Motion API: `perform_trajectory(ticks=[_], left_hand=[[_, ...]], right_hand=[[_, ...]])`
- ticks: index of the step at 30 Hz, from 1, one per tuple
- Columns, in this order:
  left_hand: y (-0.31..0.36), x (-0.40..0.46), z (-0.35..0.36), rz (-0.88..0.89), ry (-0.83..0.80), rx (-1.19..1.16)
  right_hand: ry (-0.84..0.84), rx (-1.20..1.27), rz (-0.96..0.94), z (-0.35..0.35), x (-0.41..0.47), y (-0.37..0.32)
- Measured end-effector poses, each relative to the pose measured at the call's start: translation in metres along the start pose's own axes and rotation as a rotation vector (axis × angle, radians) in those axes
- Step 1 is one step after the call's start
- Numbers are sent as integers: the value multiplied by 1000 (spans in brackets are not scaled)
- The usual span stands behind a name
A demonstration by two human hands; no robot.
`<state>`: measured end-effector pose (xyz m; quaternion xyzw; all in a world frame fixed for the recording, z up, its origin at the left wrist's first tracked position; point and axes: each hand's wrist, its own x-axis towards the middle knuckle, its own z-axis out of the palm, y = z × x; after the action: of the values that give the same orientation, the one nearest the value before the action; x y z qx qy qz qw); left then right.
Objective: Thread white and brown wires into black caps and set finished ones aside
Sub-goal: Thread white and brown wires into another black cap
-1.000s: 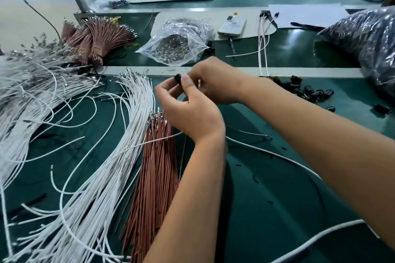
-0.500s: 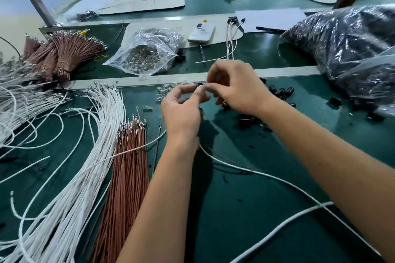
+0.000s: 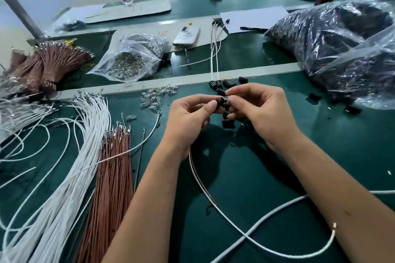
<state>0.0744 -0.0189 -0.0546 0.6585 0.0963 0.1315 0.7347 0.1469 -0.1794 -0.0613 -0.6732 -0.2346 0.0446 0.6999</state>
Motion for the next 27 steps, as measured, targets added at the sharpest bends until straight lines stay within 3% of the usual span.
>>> perform_trajectory(ticks=[10,14,18,27], left_hand=[[-2,2,0,60,-65,-22],[1,0,-4,81,-184,-156],[5,-2,-7,99,-305,-288],[6,-1,-9,132,-336,-410]], right_hand=[[-15,-64,-82,-6,2,-5],[70,-62,-178,-4,-1,-12],[182,-236,-343,-2,-7,-21],[188,-221,-500,9,-18,-32]])
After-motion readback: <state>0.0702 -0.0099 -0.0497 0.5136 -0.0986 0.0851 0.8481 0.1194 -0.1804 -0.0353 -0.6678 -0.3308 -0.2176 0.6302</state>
